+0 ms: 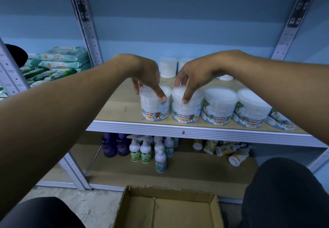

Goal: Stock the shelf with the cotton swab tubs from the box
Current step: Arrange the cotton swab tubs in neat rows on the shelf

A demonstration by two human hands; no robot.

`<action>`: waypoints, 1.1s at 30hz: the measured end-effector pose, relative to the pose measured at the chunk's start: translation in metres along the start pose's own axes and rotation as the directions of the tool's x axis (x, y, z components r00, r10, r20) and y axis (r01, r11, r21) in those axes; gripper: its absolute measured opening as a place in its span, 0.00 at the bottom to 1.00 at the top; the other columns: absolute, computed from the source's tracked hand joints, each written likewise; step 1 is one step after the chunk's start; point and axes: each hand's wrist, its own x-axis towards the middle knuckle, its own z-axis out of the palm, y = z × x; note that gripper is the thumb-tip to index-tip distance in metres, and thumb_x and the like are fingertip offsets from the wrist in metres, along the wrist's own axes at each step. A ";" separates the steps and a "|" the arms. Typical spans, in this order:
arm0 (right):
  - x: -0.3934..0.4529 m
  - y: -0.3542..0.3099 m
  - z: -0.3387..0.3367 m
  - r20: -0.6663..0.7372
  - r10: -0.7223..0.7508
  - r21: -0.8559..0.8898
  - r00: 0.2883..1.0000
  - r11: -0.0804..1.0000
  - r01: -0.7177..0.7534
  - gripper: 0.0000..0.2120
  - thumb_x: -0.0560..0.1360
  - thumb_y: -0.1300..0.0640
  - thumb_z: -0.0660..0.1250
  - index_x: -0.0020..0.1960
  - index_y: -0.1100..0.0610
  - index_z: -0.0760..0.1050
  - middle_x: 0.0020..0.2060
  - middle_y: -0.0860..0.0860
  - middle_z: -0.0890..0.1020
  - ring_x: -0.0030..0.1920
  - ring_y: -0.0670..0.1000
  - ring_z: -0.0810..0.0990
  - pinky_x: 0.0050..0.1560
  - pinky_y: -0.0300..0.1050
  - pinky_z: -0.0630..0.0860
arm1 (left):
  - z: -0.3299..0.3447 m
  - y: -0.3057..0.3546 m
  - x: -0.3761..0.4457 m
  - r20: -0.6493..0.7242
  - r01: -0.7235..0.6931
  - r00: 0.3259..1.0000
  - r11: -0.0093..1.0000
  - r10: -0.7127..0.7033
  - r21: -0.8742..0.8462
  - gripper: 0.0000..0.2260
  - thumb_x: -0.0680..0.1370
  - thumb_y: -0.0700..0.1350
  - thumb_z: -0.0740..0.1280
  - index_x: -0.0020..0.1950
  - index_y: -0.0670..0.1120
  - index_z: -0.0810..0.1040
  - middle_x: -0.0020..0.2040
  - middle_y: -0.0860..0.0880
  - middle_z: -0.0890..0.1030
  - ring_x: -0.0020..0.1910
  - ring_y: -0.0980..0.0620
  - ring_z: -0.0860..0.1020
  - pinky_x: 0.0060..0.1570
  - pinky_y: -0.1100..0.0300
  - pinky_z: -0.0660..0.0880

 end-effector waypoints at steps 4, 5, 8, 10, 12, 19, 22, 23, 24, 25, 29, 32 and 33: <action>0.000 -0.001 0.001 -0.003 0.001 -0.014 1.000 1.000 -0.001 0.38 0.59 0.41 0.83 0.67 0.43 0.75 0.65 0.46 0.76 0.59 0.54 0.80 0.55 0.43 0.77 | 0.001 0.001 -0.002 0.000 0.009 1.000 1.000 -0.009 0.013 0.40 0.55 0.63 0.80 0.61 0.43 0.80 0.57 0.46 0.81 0.51 0.43 0.82 0.44 0.49 0.84; 0.000 -0.001 0.001 -0.005 -0.001 -0.013 1.000 1.000 0.000 0.38 0.59 0.41 0.83 0.67 0.43 0.75 0.64 0.46 0.76 0.59 0.54 0.80 0.55 0.43 0.77 | 0.001 0.001 -0.002 -0.004 0.012 1.000 1.000 -0.012 0.015 0.39 0.56 0.63 0.80 0.61 0.43 0.80 0.57 0.46 0.81 0.51 0.43 0.82 0.44 0.49 0.84; -0.001 -0.001 0.002 -0.006 -0.001 -0.016 1.000 1.000 0.001 0.39 0.59 0.41 0.83 0.67 0.43 0.75 0.64 0.46 0.77 0.59 0.54 0.80 0.57 0.44 0.77 | 0.001 0.002 -0.003 -0.005 0.023 1.000 1.000 -0.023 0.013 0.39 0.57 0.62 0.80 0.62 0.43 0.80 0.57 0.46 0.81 0.50 0.43 0.82 0.44 0.50 0.84; -0.001 -0.001 0.002 -0.004 -0.001 -0.021 1.000 1.000 0.001 0.39 0.59 0.40 0.83 0.67 0.43 0.74 0.64 0.46 0.77 0.60 0.54 0.80 0.58 0.45 0.77 | 0.001 0.003 -0.004 0.000 0.029 1.000 0.999 -0.029 0.014 0.38 0.59 0.62 0.80 0.62 0.42 0.80 0.57 0.46 0.81 0.51 0.43 0.82 0.44 0.50 0.84; -0.001 -0.002 0.002 -0.003 0.000 -0.023 1.000 1.000 0.000 0.39 0.60 0.40 0.83 0.68 0.44 0.74 0.63 0.46 0.77 0.60 0.54 0.80 0.58 0.45 0.77 | 0.001 0.003 -0.005 0.001 0.033 0.999 0.999 -0.033 0.021 0.38 0.59 0.62 0.80 0.62 0.42 0.80 0.58 0.45 0.81 0.51 0.42 0.82 0.44 0.49 0.84; -0.009 0.002 -0.002 0.014 -0.020 0.090 1.000 0.996 0.019 0.43 0.61 0.38 0.81 0.73 0.44 0.69 0.63 0.45 0.74 0.64 0.51 0.76 0.60 0.44 0.76 | 0.001 0.003 -0.009 0.026 0.053 0.998 0.999 -0.053 -0.001 0.42 0.61 0.65 0.78 0.69 0.47 0.74 0.65 0.48 0.76 0.57 0.43 0.79 0.48 0.48 0.84; -0.018 0.014 -0.015 -0.049 -0.018 0.142 0.999 0.989 0.025 0.42 0.62 0.33 0.78 0.72 0.41 0.69 0.63 0.45 0.76 0.60 0.49 0.78 0.61 0.46 0.78 | -0.003 0.003 -0.010 -0.001 0.036 0.999 0.999 -0.036 0.011 0.43 0.63 0.69 0.75 0.73 0.51 0.69 0.69 0.51 0.73 0.63 0.46 0.74 0.52 0.49 0.82; -0.022 0.020 -0.020 -0.073 -0.002 0.122 0.997 0.992 0.011 0.40 0.63 0.33 0.77 0.71 0.41 0.70 0.62 0.45 0.76 0.57 0.48 0.79 0.58 0.44 0.78 | -0.006 0.004 -0.010 -0.032 0.020 0.999 1.000 -0.019 0.022 0.42 0.65 0.68 0.74 0.74 0.52 0.69 0.69 0.52 0.72 0.64 0.47 0.74 0.53 0.49 0.82; -0.025 0.027 -0.024 -0.093 0.019 0.102 0.996 0.995 -0.009 0.38 0.65 0.33 0.76 0.71 0.41 0.70 0.61 0.45 0.76 0.53 0.46 0.79 0.55 0.44 0.78 | -0.009 0.006 -0.008 -0.066 0.002 0.998 1.000 0.000 0.031 0.41 0.66 0.67 0.74 0.75 0.52 0.68 0.70 0.52 0.72 0.64 0.47 0.73 0.55 0.50 0.81; -0.027 0.035 -0.027 -0.108 0.041 0.084 0.993 0.996 -0.032 0.37 0.66 0.34 0.76 0.71 0.41 0.70 0.61 0.45 0.76 0.51 0.46 0.79 0.54 0.44 0.78 | -0.012 0.009 -0.006 -0.096 -0.017 0.995 0.999 0.021 0.034 0.38 0.68 0.66 0.73 0.74 0.52 0.69 0.70 0.53 0.72 0.65 0.48 0.73 0.56 0.50 0.81; -0.034 0.075 -0.033 -0.154 0.118 -0.019 0.981 0.992 -0.122 0.35 0.68 0.34 0.74 0.72 0.42 0.70 0.61 0.44 0.71 0.60 0.51 0.74 0.64 0.50 0.74 | -0.022 0.037 0.001 -0.147 -0.097 0.984 0.994 0.103 0.051 0.32 0.72 0.65 0.71 0.73 0.53 0.71 0.69 0.53 0.73 0.62 0.47 0.75 0.56 0.52 0.80; -0.042 0.105 -0.034 -0.149 0.189 -0.040 0.971 0.980 -0.197 0.34 0.70 0.35 0.73 0.73 0.41 0.68 0.70 0.46 0.70 0.66 0.54 0.74 0.66 0.51 0.73 | -0.025 0.066 0.006 -0.167 -0.152 0.973 0.986 0.162 0.069 0.30 0.73 0.64 0.70 0.72 0.54 0.72 0.68 0.54 0.74 0.58 0.48 0.77 0.57 0.52 0.80; -0.045 0.114 -0.035 -0.144 0.215 -0.041 0.966 0.974 -0.223 0.34 0.70 0.35 0.73 0.73 0.40 0.68 0.71 0.46 0.69 0.68 0.55 0.73 0.66 0.51 0.73 | -0.025 0.075 0.009 -0.170 -0.171 0.968 0.982 0.182 0.079 0.29 0.74 0.63 0.70 0.72 0.54 0.72 0.67 0.55 0.75 0.55 0.50 0.78 0.57 0.53 0.80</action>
